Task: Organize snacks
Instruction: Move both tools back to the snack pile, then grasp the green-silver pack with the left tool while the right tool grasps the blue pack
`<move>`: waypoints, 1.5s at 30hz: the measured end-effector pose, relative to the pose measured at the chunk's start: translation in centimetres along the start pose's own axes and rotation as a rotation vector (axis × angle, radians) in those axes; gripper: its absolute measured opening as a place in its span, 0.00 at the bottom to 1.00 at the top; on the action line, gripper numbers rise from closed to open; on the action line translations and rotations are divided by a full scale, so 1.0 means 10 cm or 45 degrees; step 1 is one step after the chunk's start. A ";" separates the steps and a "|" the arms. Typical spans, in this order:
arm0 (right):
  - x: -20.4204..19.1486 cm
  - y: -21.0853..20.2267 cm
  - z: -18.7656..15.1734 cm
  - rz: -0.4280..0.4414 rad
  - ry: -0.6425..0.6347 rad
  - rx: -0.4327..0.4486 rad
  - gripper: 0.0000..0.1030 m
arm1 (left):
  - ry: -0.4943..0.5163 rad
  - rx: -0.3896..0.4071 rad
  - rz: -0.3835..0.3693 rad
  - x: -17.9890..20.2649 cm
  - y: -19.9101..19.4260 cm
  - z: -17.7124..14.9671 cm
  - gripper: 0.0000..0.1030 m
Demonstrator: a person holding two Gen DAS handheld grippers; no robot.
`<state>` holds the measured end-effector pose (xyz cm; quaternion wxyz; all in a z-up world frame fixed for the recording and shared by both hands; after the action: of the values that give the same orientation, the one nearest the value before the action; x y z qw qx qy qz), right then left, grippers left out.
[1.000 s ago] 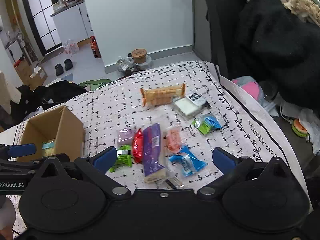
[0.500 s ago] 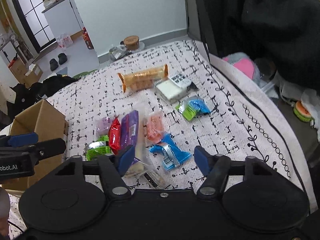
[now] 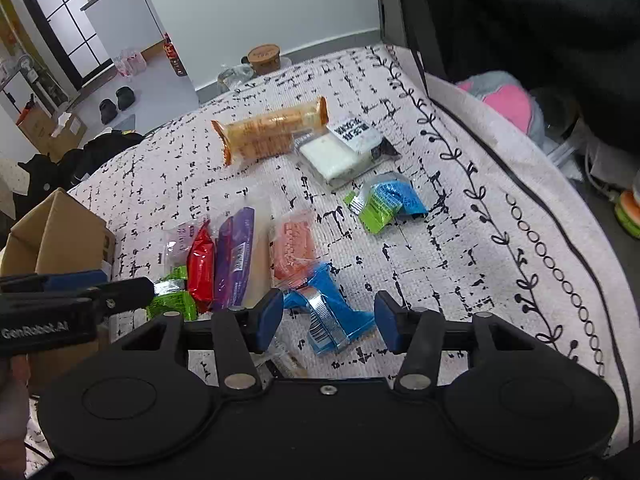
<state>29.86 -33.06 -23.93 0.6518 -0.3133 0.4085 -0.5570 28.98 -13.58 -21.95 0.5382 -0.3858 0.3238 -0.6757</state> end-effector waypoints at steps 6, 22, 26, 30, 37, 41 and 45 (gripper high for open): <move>-0.01 0.15 -0.01 0.030 0.005 -0.040 0.48 | -0.015 -0.060 0.063 -0.03 0.22 0.00 0.57; 0.10 0.30 -0.08 0.020 0.000 -0.115 0.25 | -0.012 -0.150 0.133 -0.06 0.55 -0.09 0.55; 0.11 0.24 -0.09 0.015 0.004 -0.111 0.24 | -0.010 -0.128 0.125 -0.04 0.53 -0.08 0.42; 0.11 0.15 -0.07 0.011 0.011 -0.085 0.24 | -0.022 -0.123 0.103 -0.04 0.48 -0.11 0.39; 0.00 0.00 0.01 0.007 0.013 -0.031 0.24 | -0.022 -0.073 0.071 -0.01 0.30 -0.09 0.38; -0.10 -0.09 0.05 0.011 0.013 -0.002 0.24 | -0.019 -0.036 0.064 -0.03 0.19 -0.07 0.38; -0.22 -0.15 0.06 0.017 0.003 0.021 0.24 | -0.028 0.000 0.058 -0.06 0.07 -0.04 0.38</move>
<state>29.62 -31.16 -21.92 0.6577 -0.3045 0.4066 -0.5563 29.02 -13.11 -22.87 0.5570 -0.3860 0.3264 -0.6590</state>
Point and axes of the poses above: each gripper's, at about its wrist camera, not at the fingertips, and y roughly the way its jaws point, x to its right, z to its top, the point moved 7 cm from there along y, roughly the way its jaws point
